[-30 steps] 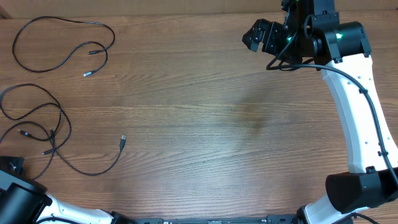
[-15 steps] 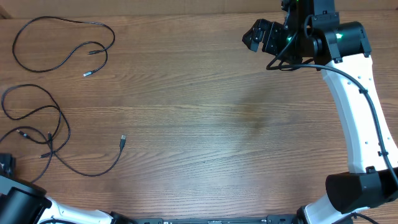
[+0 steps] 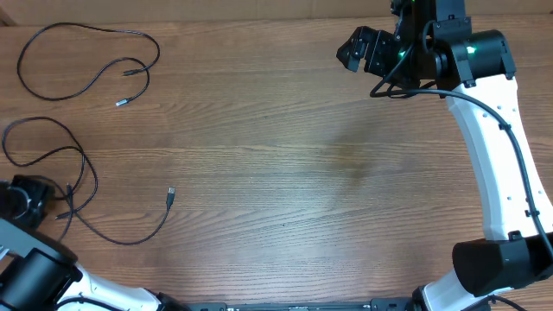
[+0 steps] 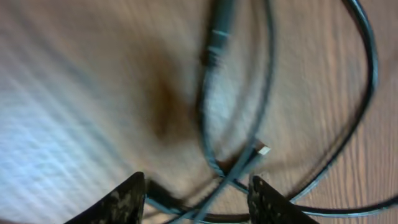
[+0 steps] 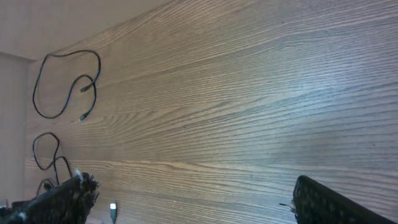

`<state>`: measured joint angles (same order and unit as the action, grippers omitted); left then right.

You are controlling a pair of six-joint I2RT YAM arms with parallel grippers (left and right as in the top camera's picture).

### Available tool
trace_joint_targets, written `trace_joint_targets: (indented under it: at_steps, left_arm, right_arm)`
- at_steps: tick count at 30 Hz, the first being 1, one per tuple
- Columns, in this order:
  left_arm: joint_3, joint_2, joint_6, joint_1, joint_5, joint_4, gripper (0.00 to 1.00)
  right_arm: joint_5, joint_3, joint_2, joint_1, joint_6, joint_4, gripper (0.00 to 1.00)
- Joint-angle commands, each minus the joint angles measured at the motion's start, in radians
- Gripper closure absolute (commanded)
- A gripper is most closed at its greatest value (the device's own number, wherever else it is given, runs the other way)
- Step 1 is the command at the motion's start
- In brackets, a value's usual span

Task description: Untangle cables

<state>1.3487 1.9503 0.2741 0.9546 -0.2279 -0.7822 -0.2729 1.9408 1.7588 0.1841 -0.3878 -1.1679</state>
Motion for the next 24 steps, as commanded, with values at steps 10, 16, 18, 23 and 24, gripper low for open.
trace_joint_targets:
  at_steps: [10,16,18,23,24]
  left_arm:
    - [-0.007,0.006,-0.024,-0.093,0.254,-0.05,0.61]
    - [-0.007,0.012,-0.024,-0.093,0.253,-0.035,0.57]
    - [-0.007,0.012,-0.029,-0.093,0.23,-0.008,0.56]
    - [-0.007,0.013,-0.061,-0.096,0.064,0.068,0.53]
    - [-0.007,0.014,-0.062,-0.099,0.054,0.079,0.53]
  right_arm:
    - [0.007,0.003,-0.029,-0.002,0.008,0.003,0.0]
    - [0.007,0.003,-0.029,-0.002,0.008,0.003,0.0]
    - [0.008,0.003,-0.029,-0.002,0.008,0.003,0.0]
    - [0.007,0.003,-0.029,-0.002,0.008,0.003,0.0]
    - [0.007,0.003,-0.029,-0.002,0.007,0.003,0.0]
